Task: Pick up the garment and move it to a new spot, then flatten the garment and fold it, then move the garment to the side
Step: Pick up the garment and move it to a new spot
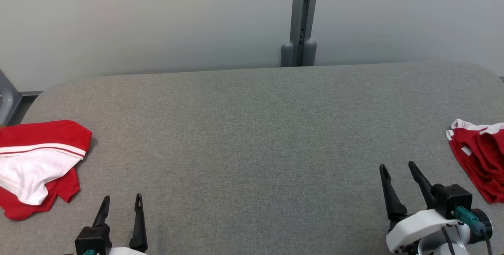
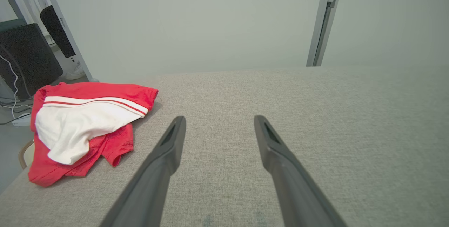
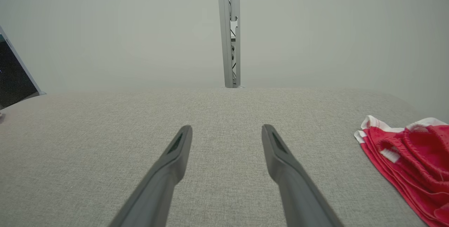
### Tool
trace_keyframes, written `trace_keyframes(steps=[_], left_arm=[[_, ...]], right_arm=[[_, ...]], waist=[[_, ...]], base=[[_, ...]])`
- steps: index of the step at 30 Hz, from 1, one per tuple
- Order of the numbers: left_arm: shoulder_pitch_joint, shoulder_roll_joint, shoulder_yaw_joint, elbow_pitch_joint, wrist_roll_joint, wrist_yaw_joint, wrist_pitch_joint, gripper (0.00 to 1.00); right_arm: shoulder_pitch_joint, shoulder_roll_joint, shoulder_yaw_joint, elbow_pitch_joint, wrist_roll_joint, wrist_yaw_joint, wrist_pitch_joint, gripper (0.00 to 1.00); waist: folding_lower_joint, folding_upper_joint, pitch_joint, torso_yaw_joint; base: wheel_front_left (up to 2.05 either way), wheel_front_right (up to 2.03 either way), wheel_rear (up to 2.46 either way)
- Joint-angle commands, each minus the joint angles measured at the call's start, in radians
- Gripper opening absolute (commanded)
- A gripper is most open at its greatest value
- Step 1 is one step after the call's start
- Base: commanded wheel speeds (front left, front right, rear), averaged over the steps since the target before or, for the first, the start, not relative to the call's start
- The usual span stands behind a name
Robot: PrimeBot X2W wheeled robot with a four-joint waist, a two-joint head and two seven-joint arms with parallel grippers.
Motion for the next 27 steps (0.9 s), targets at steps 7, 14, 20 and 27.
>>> trace_keyframes(steps=[7, 14, 20, 27], left_arm=[[-0.011, 0.003, 0.023, 0.002, -0.003, -0.008, 0.000, 1.00], [-0.024, 0.004, 0.034, 0.004, 0.003, -0.005, 0.000, 1.00], [-0.015, 0.005, 0.071, 0.005, 0.012, 0.005, 0.000, 1.00], [0.009, 0.007, 0.119, -0.006, 0.017, -0.003, 0.000, 1.00]], right_arm=[[0.006, -0.005, 0.004, -0.010, 0.008, 0.000, 0.000, 1.00], [0.009, -0.005, 0.023, -0.010, 0.009, 0.000, 0.000, 1.00], [0.008, -0.005, 0.044, -0.003, 0.020, 0.000, 0.000, 1.00], [0.008, -0.005, 0.065, 0.004, 0.031, 0.000, 0.000, 1.00]], waist=[[0.0000, 0.0000, 0.014, 0.035], [0.0000, 0.0000, 0.026, 0.144], [0.0000, 0.0000, 0.018, 0.262], [0.0000, 0.0000, 0.005, 0.359]], base=[[0.00, 0.00, 0.00], [0.00, 0.00, 0.00], [0.00, 0.00, 0.00], [0.00, 0.00, 0.00]])
